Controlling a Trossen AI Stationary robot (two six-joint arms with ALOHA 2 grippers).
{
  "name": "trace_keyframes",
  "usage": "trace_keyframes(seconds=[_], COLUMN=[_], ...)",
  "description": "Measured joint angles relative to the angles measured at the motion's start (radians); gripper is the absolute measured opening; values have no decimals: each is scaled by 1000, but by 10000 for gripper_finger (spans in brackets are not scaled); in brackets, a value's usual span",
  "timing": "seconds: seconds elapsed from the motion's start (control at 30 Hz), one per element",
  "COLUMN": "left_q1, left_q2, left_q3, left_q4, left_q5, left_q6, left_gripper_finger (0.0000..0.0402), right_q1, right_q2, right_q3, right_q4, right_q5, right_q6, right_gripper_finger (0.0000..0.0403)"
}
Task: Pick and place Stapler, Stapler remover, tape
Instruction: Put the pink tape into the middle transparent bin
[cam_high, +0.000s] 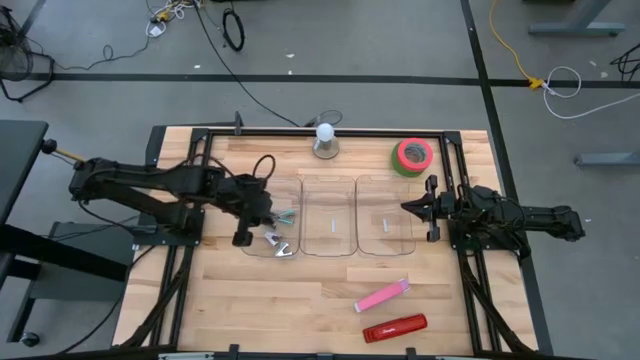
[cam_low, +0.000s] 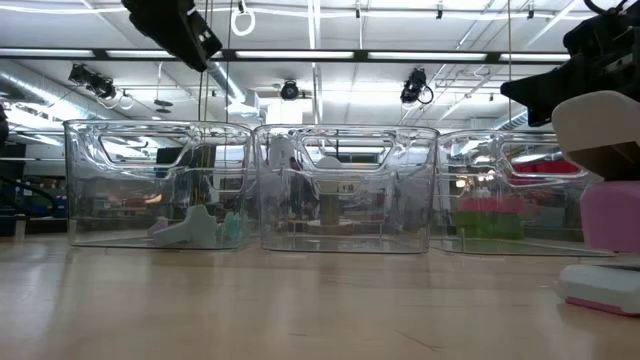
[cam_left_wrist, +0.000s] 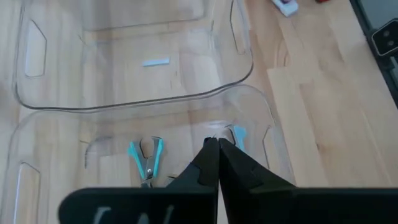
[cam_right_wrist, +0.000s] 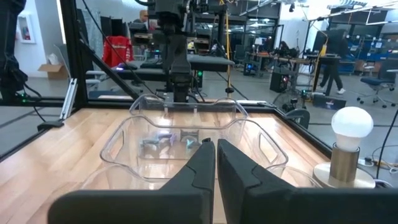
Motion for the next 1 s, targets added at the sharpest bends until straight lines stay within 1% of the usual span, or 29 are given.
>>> trace_keyframes(seconds=[0.17, 0.23, 0.43, 0.8, 1.0], left_q1=[2, 2, 2, 11, 28], left_q2=[-78, -118, -249, -525, -653], left_q3=[-117, -175, -345, -549, -658], left_q4=[80, 121, 249, 420, 462], left_q5=[0, 2, 16, 13, 15], left_q6=[-29, -51, -53, -51, -51], left_gripper_finger=[3, 3, 2, 1, 1], right_q1=[0, 0, 0, 0, 0], right_q2=[0, 0, 0, 0, 0], right_q3=[0, 0, 0, 0, 0], right_q4=[1, 1, 1, 1, 1], right_q5=[0, 0, -1, 1, 1], right_q6=[0, 0, 0, 0, 0], right_gripper_finger=[22, 22, 22, 22, 22])
